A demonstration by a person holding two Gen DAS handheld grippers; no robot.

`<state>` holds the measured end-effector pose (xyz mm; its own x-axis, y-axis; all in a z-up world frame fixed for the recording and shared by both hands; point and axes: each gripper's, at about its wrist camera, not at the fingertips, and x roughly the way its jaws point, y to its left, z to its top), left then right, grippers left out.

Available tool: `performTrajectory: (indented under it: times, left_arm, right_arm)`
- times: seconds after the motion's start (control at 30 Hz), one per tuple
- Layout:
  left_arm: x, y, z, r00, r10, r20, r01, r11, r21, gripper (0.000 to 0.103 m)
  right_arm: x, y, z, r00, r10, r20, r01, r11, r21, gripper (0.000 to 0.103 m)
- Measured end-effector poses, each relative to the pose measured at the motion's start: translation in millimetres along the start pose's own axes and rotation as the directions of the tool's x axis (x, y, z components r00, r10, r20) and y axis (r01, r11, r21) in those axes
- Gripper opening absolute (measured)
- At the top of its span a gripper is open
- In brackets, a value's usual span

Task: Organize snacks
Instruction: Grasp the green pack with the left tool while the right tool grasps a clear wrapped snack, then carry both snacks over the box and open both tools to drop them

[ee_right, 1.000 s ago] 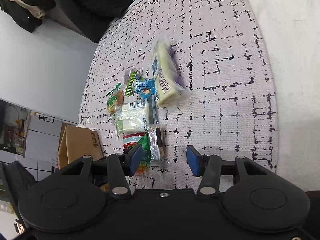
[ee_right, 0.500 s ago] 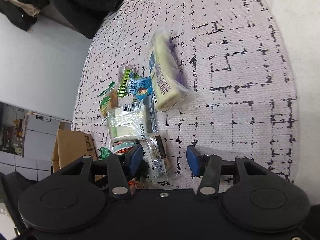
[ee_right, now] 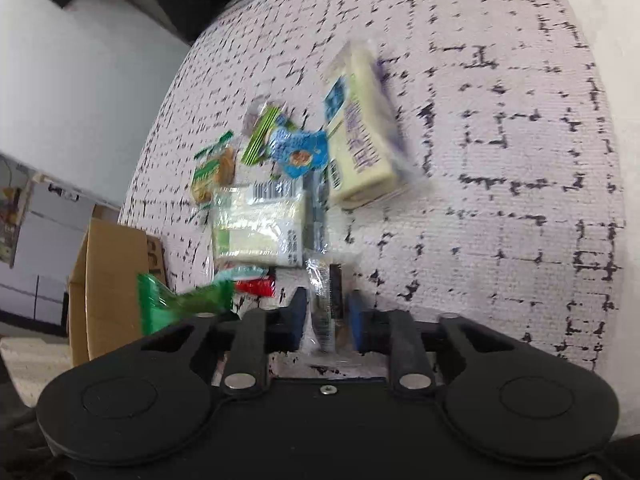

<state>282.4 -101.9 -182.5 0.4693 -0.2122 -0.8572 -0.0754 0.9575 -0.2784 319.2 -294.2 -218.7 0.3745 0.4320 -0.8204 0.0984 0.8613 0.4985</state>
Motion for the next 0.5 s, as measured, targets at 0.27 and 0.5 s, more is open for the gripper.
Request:
performTrajectory:
  times: [0.27, 0.5]
  left_arm:
    - [-35, 4, 1, 0.998, -0.02, 0.059, 0.02, 1.0, -0.001, 0.025]
    - [-66, 18, 2, 0.993, -0.037, 0.115, 0.038, 0.999, -0.013, 0.025]
  right_arm:
    - [-19, 14, -5, 0.999, 0.015, 0.032, -0.014, 0.999, -0.035, 0.018]
    - [-40, 37, -9, 0.997, 0.003, 0.082, 0.003, 0.997, -0.072, 0.018]
